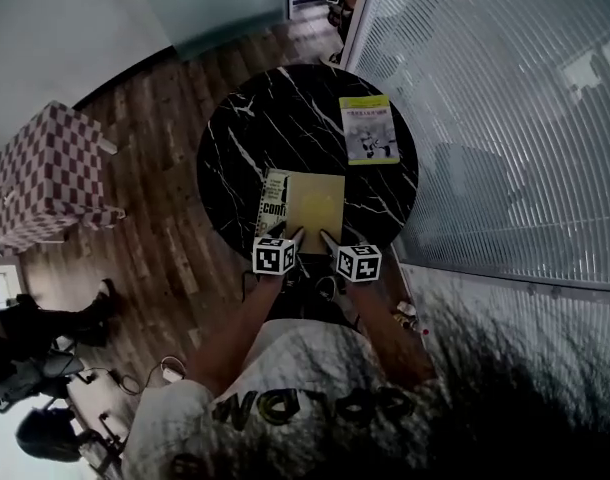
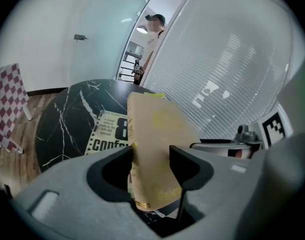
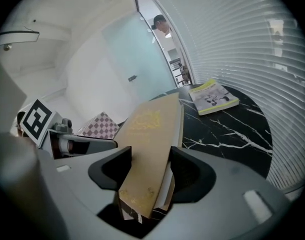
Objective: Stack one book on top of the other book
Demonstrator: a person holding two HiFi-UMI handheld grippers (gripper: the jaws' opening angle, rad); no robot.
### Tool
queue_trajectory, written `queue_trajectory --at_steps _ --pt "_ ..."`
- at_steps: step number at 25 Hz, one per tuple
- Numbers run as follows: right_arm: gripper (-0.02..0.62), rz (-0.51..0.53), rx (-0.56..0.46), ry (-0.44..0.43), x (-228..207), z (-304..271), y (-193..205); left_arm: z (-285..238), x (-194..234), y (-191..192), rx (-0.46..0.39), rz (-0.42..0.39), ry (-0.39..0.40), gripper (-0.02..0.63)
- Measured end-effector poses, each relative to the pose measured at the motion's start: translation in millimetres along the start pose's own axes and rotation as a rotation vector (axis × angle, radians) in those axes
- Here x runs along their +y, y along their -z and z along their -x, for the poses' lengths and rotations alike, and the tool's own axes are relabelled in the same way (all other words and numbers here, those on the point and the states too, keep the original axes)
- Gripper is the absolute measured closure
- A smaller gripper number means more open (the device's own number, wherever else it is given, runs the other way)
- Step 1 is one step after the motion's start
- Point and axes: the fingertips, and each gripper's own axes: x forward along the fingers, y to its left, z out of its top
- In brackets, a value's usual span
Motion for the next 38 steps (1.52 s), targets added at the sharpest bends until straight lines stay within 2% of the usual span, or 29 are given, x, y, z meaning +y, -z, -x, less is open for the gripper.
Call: queue_trajectory --at_steps 9,17,23,32,38 --pt "0.345 0.043 0.024 -0.043 37 -35 -5 19 46 -5 -0.022 0.014 -0.042 0.374" --pt "0.345 -0.046 0.074 -0.045 46 -65 6 11 78 -6 0.013 -0.010 -0.046 0.374" --pt "0.345 -0.057 0.114 -0.038 44 -87 17 -3 99 1 0.042 -0.022 -0.038 0.374" --pt "0.351 -0.067 0.154 -0.014 39 -96 33 -16 107 13 0.067 -0.064 -0.025 0.374" --pt "0.352 -0.057 0.121 -0.013 35 -98 35 -18 108 13 0.059 -0.072 -0.027 0.373"
